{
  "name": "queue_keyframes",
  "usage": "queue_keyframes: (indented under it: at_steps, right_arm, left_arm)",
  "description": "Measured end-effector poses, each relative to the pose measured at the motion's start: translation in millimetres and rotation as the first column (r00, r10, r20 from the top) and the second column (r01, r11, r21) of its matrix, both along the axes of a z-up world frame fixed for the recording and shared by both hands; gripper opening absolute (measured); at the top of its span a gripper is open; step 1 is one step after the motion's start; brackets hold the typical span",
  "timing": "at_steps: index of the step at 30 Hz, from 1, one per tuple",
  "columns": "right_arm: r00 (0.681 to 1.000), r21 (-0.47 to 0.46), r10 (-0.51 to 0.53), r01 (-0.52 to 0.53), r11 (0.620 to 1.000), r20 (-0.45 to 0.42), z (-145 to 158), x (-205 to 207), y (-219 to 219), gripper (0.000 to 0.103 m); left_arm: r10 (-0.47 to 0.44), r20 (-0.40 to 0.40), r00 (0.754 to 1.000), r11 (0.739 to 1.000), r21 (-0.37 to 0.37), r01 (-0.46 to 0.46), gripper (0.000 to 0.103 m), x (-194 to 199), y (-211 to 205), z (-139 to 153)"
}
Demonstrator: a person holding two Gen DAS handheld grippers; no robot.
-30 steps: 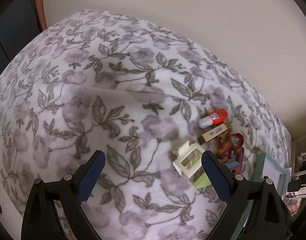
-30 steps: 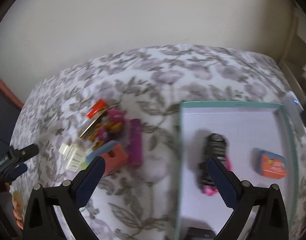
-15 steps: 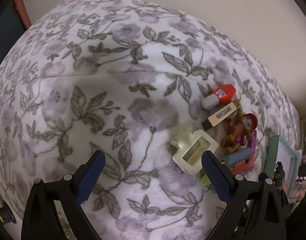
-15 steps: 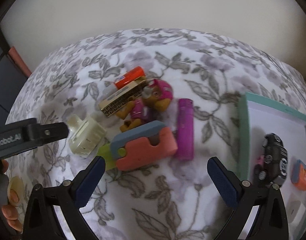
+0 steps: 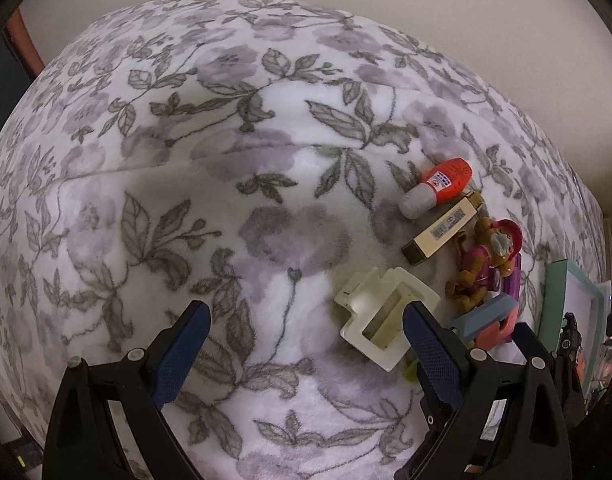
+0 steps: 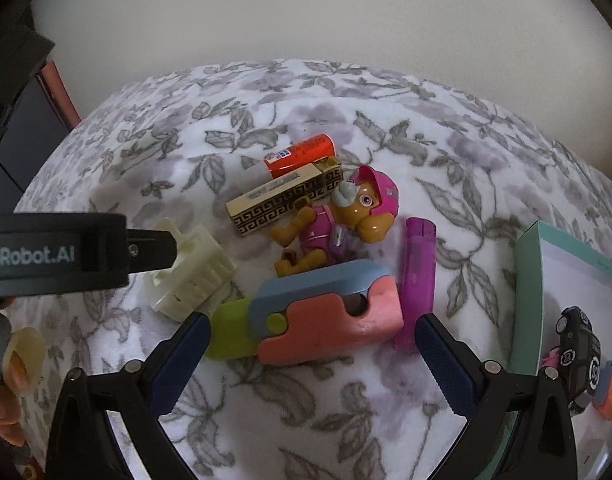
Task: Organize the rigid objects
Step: 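Grasp the cream plastic clip with the left tool while the right tool grasps the pink knife and purple lighter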
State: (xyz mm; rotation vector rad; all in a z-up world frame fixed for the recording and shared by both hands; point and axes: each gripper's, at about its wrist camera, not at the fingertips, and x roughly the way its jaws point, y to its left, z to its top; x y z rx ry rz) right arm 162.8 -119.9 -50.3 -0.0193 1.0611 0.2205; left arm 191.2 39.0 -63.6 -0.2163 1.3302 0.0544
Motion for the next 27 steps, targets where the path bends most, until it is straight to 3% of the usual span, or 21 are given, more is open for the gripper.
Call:
queue_keyframes:
  at_steps: [8, 16, 25, 27]
  right_arm:
    - [0.996, 0.035, -0.088, 0.088, 0.996, -0.002, -4, 5, -15, 0.102]
    - [0.993, 0.08, -0.113, 0.115, 0.99, -0.029, -6, 4, -23, 0.089]
    - [0.993, 0.091, -0.109, 0.112, 0.989, -0.044, -4, 3, -25, 0.084]
    - [0.993, 0.094, -0.108, 0.113, 0.989, -0.05, -4, 3, -26, 0.084]
  left_arm:
    - [-0.048, -0.005, 0.999, 0.997, -0.058, 0.047, 0.097, 6, -16, -6]
    - [-0.069, -0.013, 0.998, 0.996, -0.061, 0.068, 0.096, 9, -31, -14]
    - [-0.086, -0.019, 0.996, 0.996, -0.032, 0.085, 0.065, 6, -48, -25]
    - [-0.08, -0.008, 0.997, 0.996, -0.031, 0.08, 0.052, 6, -49, -24]
